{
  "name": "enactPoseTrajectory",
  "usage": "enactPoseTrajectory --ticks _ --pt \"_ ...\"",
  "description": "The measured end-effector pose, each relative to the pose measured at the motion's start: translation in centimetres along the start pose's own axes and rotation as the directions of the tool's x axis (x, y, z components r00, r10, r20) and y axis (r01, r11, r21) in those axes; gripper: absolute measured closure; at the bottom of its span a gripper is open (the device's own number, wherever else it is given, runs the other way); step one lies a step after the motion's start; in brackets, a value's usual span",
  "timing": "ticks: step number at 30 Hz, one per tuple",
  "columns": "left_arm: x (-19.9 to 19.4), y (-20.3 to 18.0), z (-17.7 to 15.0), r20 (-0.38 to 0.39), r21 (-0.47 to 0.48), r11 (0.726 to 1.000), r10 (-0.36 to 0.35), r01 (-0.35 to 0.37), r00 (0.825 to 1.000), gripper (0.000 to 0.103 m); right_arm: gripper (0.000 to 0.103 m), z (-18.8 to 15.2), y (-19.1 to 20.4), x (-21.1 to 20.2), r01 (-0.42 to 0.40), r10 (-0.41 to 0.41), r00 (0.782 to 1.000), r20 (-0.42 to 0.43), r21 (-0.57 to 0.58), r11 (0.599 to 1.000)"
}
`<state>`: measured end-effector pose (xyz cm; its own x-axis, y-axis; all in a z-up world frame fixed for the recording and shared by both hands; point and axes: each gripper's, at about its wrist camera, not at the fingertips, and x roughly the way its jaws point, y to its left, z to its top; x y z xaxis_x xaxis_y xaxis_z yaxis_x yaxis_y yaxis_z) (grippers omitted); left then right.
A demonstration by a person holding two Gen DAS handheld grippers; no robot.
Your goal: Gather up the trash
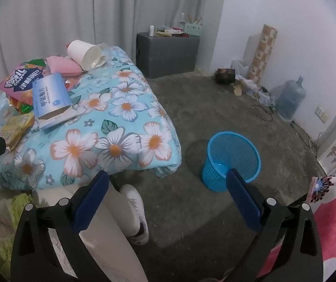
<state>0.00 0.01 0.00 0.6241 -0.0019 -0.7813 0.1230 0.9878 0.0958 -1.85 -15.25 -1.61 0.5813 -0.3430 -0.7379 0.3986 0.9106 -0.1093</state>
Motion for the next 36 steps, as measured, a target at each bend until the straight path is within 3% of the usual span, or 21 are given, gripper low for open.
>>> enactPoseTrajectory --ticks 36 --pt "-0.11 0.08 -0.11 -0.007 -0.009 1.000 -0.005 0.005 1.000 0.009 0.006 0.14 0.07 -0.30 -0.002 0.002 1.000 0.010 0.002 1.000"
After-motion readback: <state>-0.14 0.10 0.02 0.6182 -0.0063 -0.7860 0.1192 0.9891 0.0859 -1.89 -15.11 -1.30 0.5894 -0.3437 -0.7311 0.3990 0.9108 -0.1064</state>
